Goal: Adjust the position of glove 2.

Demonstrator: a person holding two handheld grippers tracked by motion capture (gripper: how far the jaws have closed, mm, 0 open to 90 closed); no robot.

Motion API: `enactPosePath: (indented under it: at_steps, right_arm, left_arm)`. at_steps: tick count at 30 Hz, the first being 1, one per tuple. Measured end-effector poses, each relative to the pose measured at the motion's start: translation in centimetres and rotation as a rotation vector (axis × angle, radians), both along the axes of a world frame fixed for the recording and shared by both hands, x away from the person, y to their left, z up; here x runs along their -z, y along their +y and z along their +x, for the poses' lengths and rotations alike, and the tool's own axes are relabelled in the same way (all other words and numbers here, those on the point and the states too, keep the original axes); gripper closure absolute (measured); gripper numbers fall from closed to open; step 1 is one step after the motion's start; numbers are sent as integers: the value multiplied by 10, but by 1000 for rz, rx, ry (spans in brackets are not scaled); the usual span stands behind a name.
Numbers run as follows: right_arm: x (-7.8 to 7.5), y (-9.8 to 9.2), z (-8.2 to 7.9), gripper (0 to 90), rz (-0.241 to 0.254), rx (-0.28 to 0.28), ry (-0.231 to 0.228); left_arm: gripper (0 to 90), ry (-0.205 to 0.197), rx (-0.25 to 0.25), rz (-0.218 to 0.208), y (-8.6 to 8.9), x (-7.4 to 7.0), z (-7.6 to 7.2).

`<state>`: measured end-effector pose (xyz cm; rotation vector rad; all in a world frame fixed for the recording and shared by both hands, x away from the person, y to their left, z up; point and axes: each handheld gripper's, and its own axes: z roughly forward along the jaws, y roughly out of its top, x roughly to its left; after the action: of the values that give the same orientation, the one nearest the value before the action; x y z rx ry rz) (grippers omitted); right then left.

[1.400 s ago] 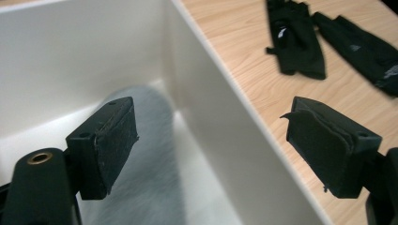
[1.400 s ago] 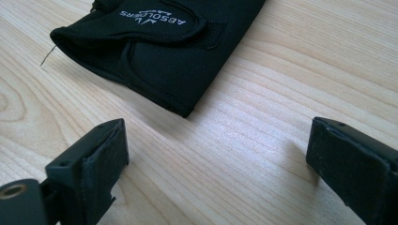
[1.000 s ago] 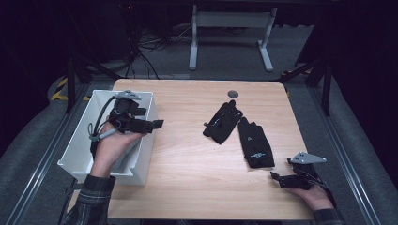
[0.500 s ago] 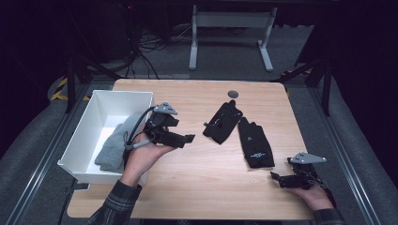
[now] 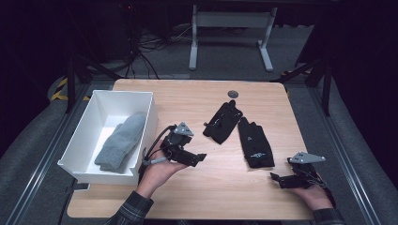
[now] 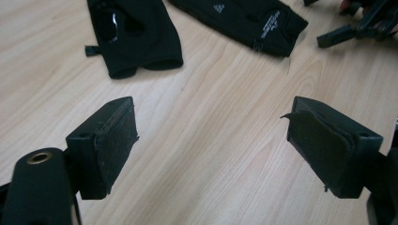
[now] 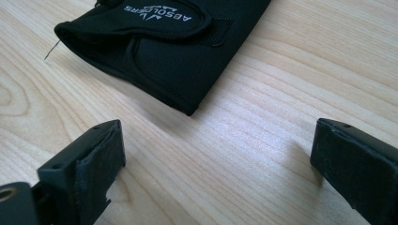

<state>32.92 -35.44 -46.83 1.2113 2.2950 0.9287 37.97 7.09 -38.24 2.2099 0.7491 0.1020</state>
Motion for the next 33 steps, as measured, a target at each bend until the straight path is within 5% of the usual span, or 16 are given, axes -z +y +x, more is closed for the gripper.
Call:
enactPosePath:
  at_steps: [9, 15, 20, 23, 25, 33]
  right_arm:
    - [-16, 2, 1, 223, 16, -38, 10]
    - [-33, 9, 10, 652, 60, -74, -37]
    - [-42, 16, 28, 890, 73, -91, -67]
    - [-43, 20, 41, 897, 80, -102, -69]
    - [-42, 23, 46, 900, 73, -109, -65]
    - [-37, 37, 57, 900, 70, -136, -37]
  left_arm:
    - [165, 7, -20, 42, 1, 44, -2]
    - [138, 28, -35, 133, 3, 72, 1]
    - [95, -1, -18, 175, 2, 82, 2]
    - [64, -36, -10, 206, 1, 85, 0]
    - [0, -41, -1, 189, 3, 88, 0]
    - [0, -84, 5, 127, 10, 94, -3]
